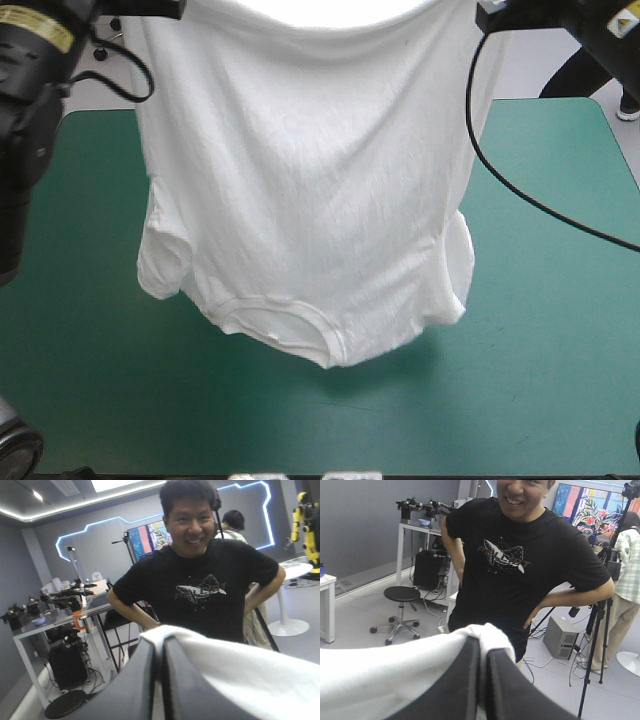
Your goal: Fold the cloth
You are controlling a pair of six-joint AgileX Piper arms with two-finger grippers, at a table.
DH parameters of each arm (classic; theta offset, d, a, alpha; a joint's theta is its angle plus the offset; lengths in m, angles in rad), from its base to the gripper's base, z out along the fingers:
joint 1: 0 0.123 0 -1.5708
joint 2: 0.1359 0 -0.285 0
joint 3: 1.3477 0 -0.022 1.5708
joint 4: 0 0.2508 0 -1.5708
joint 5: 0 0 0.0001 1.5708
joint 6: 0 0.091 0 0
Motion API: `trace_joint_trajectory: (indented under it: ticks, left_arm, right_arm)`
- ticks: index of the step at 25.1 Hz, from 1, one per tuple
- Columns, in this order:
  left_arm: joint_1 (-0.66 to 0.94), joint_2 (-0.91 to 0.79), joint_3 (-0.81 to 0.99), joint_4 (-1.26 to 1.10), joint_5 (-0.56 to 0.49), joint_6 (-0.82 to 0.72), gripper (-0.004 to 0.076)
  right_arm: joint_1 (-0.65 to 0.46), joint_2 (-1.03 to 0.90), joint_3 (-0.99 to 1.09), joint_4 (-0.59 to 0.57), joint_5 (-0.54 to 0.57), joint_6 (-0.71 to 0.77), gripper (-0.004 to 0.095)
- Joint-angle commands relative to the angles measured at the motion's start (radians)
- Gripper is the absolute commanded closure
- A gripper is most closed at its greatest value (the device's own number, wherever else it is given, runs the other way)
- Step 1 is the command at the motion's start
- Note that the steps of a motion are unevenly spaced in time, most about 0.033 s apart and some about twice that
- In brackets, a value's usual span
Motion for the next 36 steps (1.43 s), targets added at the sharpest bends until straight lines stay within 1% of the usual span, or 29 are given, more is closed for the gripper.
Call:
trace_joint_trajectory:
  ticks: [1,3,5,7,8,10,12,13,17,19,20,22,25,27,30,31,32,33,34,35,36]
  left_arm:
    - [0.016,0.035,-0.020,0.158,-0.238,-0.141,0.0733]
    - [0.048,0.063,-0.020,0.144,-0.342,-0.182,0.0733]
    - [0.085,0.083,-0.020,0.143,-0.434,-0.224,0.0733]
    - [0.107,0.096,-0.020,0.143,-0.508,-0.252,0.0733]
    - [0.114,0.098,-0.020,0.143,-0.538,-0.253,0.0733]
    - [0.119,0.101,-0.020,0.143,-0.557,-0.253,0.0733]
    - [0.119,0.101,-0.020,0.143,-0.525,-0.267,0.0733]
    - [0.119,0.105,-0.020,0.143,-0.492,-0.282,0.0733]
    - [0.125,0.145,-0.007,0.104,-0.196,-0.304,0.0733]
    - [0.125,0.166,0.028,0.067,-0.091,-0.296,0.0733]
    - [0.125,0.173,0.063,0.055,-0.066,-0.294,0.0733]
    - [0.125,0.186,0.152,0.048,-0.061,-0.294,0.0733]
    - [0.125,0.188,0.336,-0.003,-0.065,-0.294,0.0733]
    - [0.123,0.177,0.560,-0.070,-0.020,-0.294,0.0733]
    - [0.123,0.126,0.748,-0.102,0.026,-0.294,0.0733]
    - [0.123,0.074,0.830,-0.137,0.028,-0.292,0.0733]
    - [0.123,0.042,0.885,-0.147,0.030,-0.285,0.0733]
    - [0.123,-0.018,0.958,-0.164,0.037,-0.271,0.0733]
    - [0.123,-0.056,1.003,-0.177,0.045,-0.267,0.0733]
    - [0.123,-0.126,1.094,-0.240,0.065,-0.256,0.0733]
    - [0.123,-0.199,1.174,-0.315,0.086,-0.193,0.0733]
  right_arm:
    - [0.000,0.016,-0.025,-0.042,-0.263,0.002,0.0925]
    - [0.000,0.029,-0.027,-0.063,-0.333,0.002,0.0925]
    - [0.000,0.034,-0.027,-0.089,-0.357,0.000,0.0925]
    - [0.000,0.034,-0.027,-0.089,-0.357,-0.024,0.0925]
    - [0.000,0.034,-0.027,-0.089,-0.362,-0.024,0.0925]
    - [0.000,0.034,-0.027,-0.089,-0.368,-0.024,0.0925]
    - [0.000,0.034,-0.024,-0.075,-0.355,-0.014,0.0925]
    - [0.000,0.034,-0.014,-0.068,-0.343,0.002,0.0925]
    - [0.000,0.053,0.057,-0.061,-0.262,0.054,0.0925]
    - [0.000,0.065,0.118,-0.061,-0.218,0.079,0.0925]
    - [0.000,0.070,0.146,-0.058,-0.197,0.092,0.0925]
    - [0.000,0.083,0.222,-0.049,-0.146,0.103,0.0925]
    - [0.000,0.088,0.352,-0.046,-0.097,0.127,0.0925]
    - [0.000,0.088,0.528,-0.034,-0.076,0.127,0.0925]
    - [0.000,0.088,0.646,0.019,-0.009,0.127,0.0925]
    - [0.000,0.088,0.690,0.037,0.045,0.127,0.0925]
    - [0.000,0.088,0.713,0.048,0.068,0.127,0.0925]
    - [0.000,0.088,0.765,0.083,0.118,0.124,0.0925]
    - [0.000,0.084,0.792,0.102,0.133,0.117,0.0925]
    - [0.000,0.067,0.874,0.127,0.155,0.100,0.0925]
    - [0.000,0.035,0.956,0.155,0.173,0.089,0.0924]
